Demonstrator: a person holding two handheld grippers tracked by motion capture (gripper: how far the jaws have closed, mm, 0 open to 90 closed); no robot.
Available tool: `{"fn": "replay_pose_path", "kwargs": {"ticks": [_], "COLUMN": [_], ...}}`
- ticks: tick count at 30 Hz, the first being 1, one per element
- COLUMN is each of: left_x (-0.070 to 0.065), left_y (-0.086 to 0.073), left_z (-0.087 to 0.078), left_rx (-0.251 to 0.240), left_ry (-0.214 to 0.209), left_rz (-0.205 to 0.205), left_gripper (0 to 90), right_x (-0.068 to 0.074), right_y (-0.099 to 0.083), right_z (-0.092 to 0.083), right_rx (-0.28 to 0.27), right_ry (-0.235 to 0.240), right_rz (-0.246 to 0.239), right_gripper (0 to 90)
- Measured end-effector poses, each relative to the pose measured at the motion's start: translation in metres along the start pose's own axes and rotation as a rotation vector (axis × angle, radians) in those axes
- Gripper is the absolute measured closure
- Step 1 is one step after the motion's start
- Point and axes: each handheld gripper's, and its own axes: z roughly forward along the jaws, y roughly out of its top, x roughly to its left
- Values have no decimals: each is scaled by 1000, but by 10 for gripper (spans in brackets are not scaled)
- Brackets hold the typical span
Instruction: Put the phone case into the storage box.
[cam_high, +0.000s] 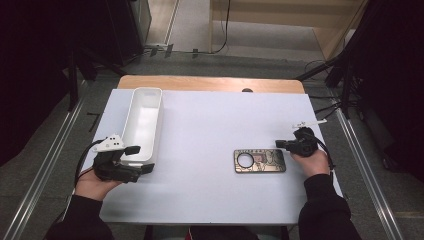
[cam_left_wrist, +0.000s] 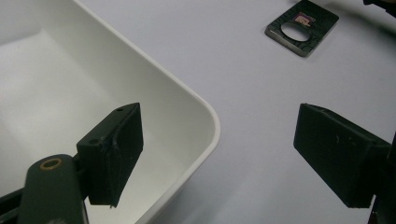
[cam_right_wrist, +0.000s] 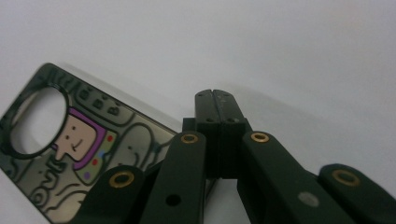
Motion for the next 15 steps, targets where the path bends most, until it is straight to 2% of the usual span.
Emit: {"fn": "replay_pose_path", "kwargs": {"ticks": [2, 15], "left_x": [0, 2], "left_y": [0, 2], "left_z": [-1, -1], "left_rx": [-1, -8], "left_ry": [1, 0], "left_rz": [2, 2], "left_gripper": [153, 154], "right_x": [-2, -1], "right_y": [-1, -8], "right_z": [4, -1], "right_rx": [16, 16], "right_ry": [0, -4], "right_rz": [3, 9], "right_gripper": [879, 880]}}
